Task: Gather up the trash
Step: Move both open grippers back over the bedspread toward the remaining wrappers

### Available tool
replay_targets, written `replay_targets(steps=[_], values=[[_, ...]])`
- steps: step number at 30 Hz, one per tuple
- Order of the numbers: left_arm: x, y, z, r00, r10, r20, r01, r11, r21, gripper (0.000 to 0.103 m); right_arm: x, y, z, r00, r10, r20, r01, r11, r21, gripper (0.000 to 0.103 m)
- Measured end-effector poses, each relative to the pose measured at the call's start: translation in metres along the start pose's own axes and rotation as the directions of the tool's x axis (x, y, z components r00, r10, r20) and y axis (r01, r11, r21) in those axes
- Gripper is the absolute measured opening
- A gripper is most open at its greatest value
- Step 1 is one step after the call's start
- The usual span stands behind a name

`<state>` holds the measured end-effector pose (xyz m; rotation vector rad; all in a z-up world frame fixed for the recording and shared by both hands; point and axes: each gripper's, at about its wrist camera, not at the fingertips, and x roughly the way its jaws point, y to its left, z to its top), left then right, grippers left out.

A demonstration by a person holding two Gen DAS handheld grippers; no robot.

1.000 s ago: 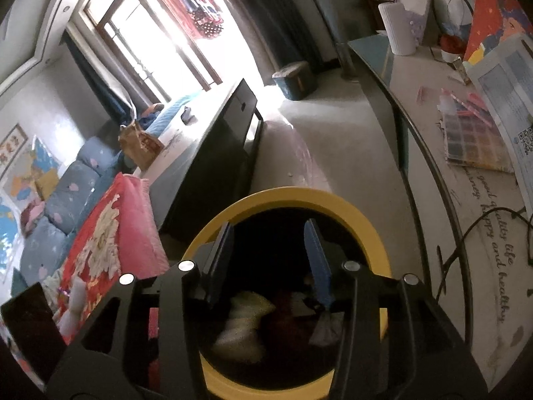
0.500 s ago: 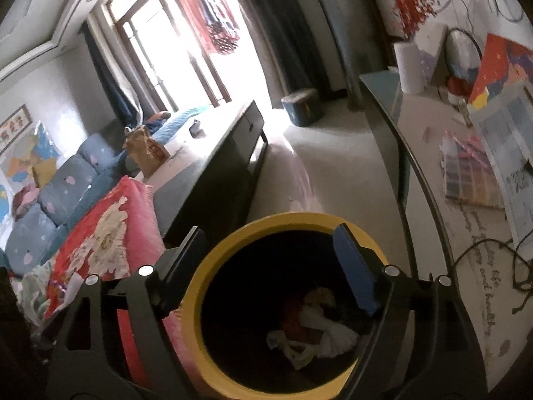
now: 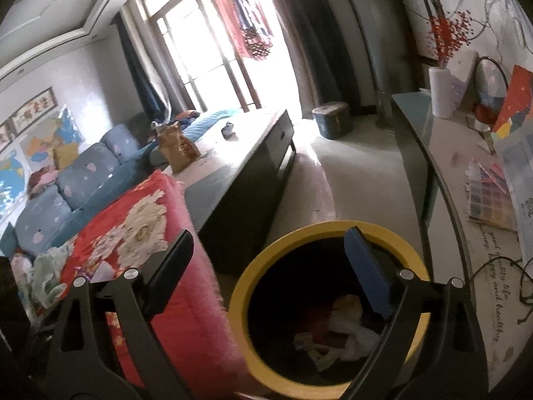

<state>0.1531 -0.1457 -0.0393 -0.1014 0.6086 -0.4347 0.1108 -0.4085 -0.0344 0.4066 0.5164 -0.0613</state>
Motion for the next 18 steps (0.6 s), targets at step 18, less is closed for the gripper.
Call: replay_targets(steps=[18], values=[[-0.049, 0.06, 0.002, 0.989, 0.132, 0.071, -0.127, 0.99, -0.07, 0.096, -0.017, 0.081, -0.016, 0.992, 0.127, -0.029, -0.13, 0.981, -0.147, 0.087]])
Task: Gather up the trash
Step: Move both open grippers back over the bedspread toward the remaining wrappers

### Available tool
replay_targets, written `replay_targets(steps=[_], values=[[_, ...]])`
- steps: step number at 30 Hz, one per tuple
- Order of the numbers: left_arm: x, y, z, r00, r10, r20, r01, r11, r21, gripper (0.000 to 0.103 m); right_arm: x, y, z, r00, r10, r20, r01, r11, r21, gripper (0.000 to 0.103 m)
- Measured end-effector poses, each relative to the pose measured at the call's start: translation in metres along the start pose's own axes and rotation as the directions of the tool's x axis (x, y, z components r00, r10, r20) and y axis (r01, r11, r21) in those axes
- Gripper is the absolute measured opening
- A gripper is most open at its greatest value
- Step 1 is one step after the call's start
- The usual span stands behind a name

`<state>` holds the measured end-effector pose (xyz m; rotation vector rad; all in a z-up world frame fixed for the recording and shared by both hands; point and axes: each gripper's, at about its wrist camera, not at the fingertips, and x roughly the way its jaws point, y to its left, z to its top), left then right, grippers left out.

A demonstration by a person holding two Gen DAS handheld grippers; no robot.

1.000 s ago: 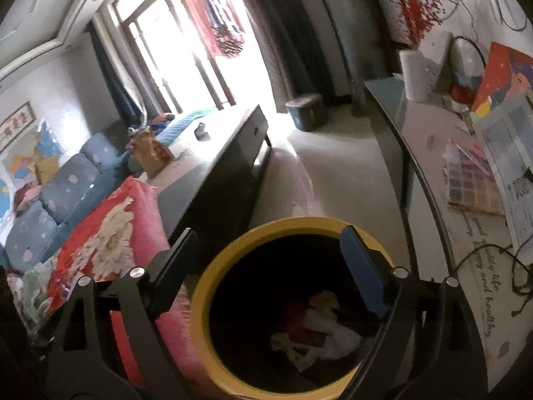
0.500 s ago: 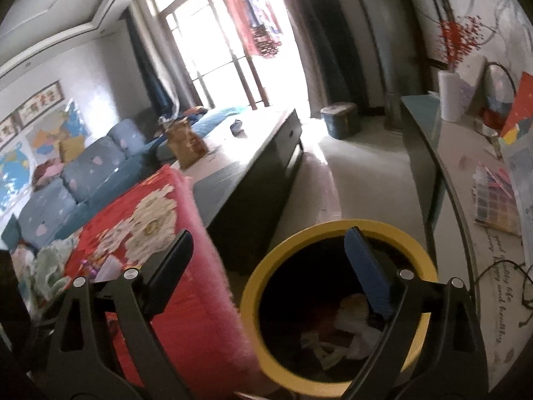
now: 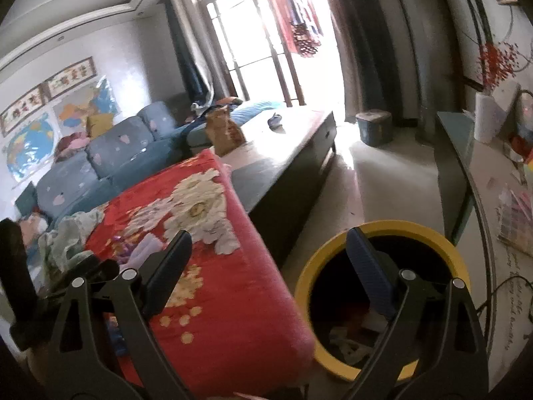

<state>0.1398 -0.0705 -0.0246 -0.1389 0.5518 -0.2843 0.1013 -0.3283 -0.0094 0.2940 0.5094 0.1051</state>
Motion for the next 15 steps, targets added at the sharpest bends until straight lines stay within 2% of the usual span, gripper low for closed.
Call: replay_targets(steps=[3, 15], values=[[-0.007, 0.011, 0.001, 1.0, 0.016, 0.01, -0.016, 1.0, -0.019, 0.096, -0.001, 0.012, -0.005, 1.0, 0.023, 0.007, -0.023, 1.0, -0.019, 0.089], [-0.027, 0.056, 0.003, 0.997, 0.066, 0.035, -0.062, 0.993, -0.098, 0.096, 0.01, 0.065, -0.026, 0.991, 0.096, -0.092, -0.107, 0.987, -0.124, 0.089]])
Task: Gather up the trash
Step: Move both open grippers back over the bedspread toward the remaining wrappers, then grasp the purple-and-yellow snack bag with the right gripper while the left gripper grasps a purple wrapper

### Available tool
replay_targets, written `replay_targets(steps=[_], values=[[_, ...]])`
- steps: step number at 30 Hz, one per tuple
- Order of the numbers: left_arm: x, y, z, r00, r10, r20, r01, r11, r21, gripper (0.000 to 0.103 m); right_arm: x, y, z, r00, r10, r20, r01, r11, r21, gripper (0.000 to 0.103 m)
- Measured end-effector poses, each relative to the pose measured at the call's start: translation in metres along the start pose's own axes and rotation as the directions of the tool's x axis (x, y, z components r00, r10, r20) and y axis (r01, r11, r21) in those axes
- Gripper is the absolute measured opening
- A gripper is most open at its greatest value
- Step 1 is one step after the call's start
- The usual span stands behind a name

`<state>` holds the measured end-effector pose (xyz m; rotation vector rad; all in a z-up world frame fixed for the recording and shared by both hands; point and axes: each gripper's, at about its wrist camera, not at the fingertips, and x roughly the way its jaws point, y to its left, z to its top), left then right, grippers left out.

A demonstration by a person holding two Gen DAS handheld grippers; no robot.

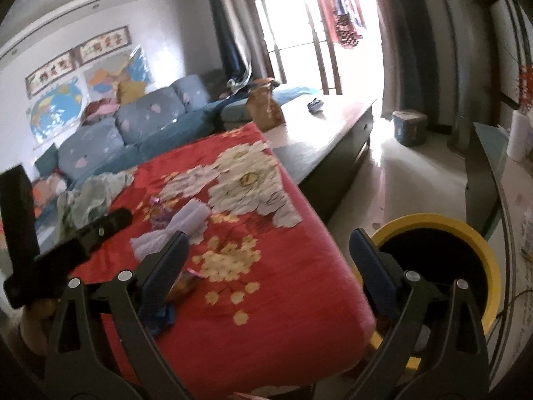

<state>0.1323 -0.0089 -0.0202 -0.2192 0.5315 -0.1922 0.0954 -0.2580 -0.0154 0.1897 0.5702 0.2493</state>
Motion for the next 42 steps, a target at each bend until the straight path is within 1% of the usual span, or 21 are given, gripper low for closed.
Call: replay_targets(steps=[5, 11, 17, 21, 28, 33, 37, 39, 42], values=[[-0.006, 0.014, 0.002, 1.0, 0.02, 0.008, -0.02, 1.0, -0.005, 0.096, 0.007, 0.016, -0.005, 0.999, 0.004, -0.034, -0.005, 0.999, -0.033, 0.089], [-0.008, 0.036, 0.001, 0.999, 0.045, -0.009, -0.045, 0.999, -0.026, 0.096, 0.014, 0.033, -0.01, 0.998, 0.008, -0.057, -0.012, 0.998, -0.059, 0.089], [-0.008, 0.059, 0.002, 0.998, 0.066, -0.021, -0.067, 0.996, -0.057, 0.096, 0.025, 0.053, -0.013, 0.995, 0.032, -0.095, -0.04, 0.996, -0.084, 0.089], [-0.008, 0.07, 0.005, 0.997, 0.076, -0.025, -0.078, 0.995, -0.067, 0.096, 0.029, 0.065, -0.016, 0.994, 0.038, -0.102, -0.049, 0.993, -0.111, 0.089], [0.0, 0.084, 0.012, 0.996, 0.08, -0.049, -0.082, 0.995, -0.053, 0.096, 0.037, 0.079, -0.02, 0.991, 0.035, -0.126, -0.051, 0.991, -0.127, 0.089], [0.011, 0.088, 0.019, 0.994, 0.073, -0.077, -0.075, 0.997, -0.028, 0.096, 0.043, 0.081, -0.018, 0.991, 0.011, -0.131, -0.027, 0.993, -0.117, 0.089], [0.025, 0.09, 0.024, 0.992, 0.048, -0.121, -0.049, 0.999, 0.0, 0.096, 0.05, 0.079, -0.017, 0.989, -0.01, -0.146, -0.005, 0.995, -0.101, 0.089], [0.034, 0.09, 0.026, 0.989, 0.047, -0.141, -0.044, 0.999, 0.024, 0.096, 0.054, 0.078, -0.019, 0.988, -0.02, -0.156, 0.006, 0.996, -0.094, 0.089], [0.047, 0.09, 0.026, 0.984, 0.039, -0.174, -0.033, 0.999, 0.039, 0.095, 0.063, 0.075, -0.022, 0.982, -0.024, -0.188, 0.011, 0.998, -0.069, 0.089]])
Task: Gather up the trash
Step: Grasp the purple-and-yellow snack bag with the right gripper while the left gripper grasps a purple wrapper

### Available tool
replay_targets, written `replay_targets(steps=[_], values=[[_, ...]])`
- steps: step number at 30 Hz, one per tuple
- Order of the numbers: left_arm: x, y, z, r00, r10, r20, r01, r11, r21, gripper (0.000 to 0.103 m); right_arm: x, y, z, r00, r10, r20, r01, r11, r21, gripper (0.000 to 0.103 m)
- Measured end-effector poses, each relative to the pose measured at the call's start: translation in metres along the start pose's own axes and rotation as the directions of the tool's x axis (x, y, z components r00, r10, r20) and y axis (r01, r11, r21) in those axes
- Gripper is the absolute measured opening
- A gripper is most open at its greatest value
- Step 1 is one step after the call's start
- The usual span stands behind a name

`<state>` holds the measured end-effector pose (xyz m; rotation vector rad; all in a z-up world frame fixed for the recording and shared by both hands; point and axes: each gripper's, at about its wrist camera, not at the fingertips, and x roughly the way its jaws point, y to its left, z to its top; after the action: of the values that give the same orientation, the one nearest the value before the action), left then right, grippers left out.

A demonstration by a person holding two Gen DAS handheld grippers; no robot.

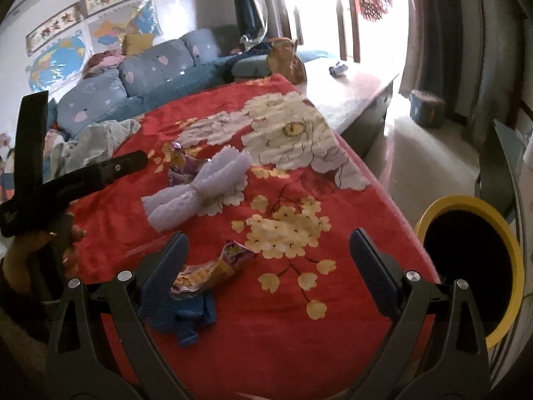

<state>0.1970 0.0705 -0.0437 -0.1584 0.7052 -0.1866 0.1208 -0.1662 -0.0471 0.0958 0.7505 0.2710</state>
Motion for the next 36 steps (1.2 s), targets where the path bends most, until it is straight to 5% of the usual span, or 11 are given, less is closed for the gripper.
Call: replay_targets(steps=[4, 7, 13, 16, 21, 24, 26, 30, 36], values=[[0.019, 0.003, 0.004, 0.998, -0.028, -0.054, 0.028, 1.0, 0.001, 0.094, 0.011, -0.001, -0.003, 0.999, 0.003, -0.043, -0.002, 0.999, 0.032, 0.089], [0.031, 0.005, 0.006, 0.995, -0.048, -0.085, 0.049, 0.999, 0.001, 0.083, 0.017, 0.001, -0.005, 0.998, 0.013, -0.067, -0.01, 0.999, 0.047, 0.089], [0.052, 0.014, 0.012, 0.986, -0.077, -0.146, 0.074, 0.997, -0.028, 0.068, 0.04, 0.004, -0.008, 0.986, 0.056, -0.155, -0.042, 0.995, 0.095, 0.076], [0.062, 0.017, 0.015, 0.982, -0.082, -0.173, 0.079, 0.997, -0.028, 0.062, 0.057, 0.004, -0.01, 0.974, 0.083, -0.21, -0.06, 0.991, 0.116, 0.06], [0.072, 0.018, 0.019, 0.976, -0.097, -0.195, 0.093, 0.995, -0.031, 0.062, 0.069, 0.006, -0.011, 0.969, 0.088, -0.232, -0.065, 0.992, 0.107, 0.056], [0.078, 0.017, 0.02, 0.973, -0.106, -0.206, 0.102, 0.994, -0.03, 0.055, 0.07, 0.003, -0.01, 0.97, 0.077, -0.231, -0.054, 0.993, 0.106, 0.041], [0.082, 0.016, 0.019, 0.971, -0.106, -0.215, 0.102, 0.994, -0.029, 0.049, 0.07, 0.0, -0.009, 0.97, 0.072, -0.231, -0.049, 0.993, 0.105, 0.02], [0.087, 0.015, 0.016, 0.965, -0.112, -0.236, 0.108, 0.994, -0.029, 0.027, 0.068, -0.003, -0.007, 0.97, 0.089, -0.226, -0.064, 0.991, 0.115, 0.018], [0.073, 0.019, 0.018, 0.975, -0.121, -0.186, 0.114, 0.992, -0.045, 0.024, 0.06, -0.005, 0.003, 0.98, 0.081, -0.183, -0.064, 0.993, 0.096, 0.018]])
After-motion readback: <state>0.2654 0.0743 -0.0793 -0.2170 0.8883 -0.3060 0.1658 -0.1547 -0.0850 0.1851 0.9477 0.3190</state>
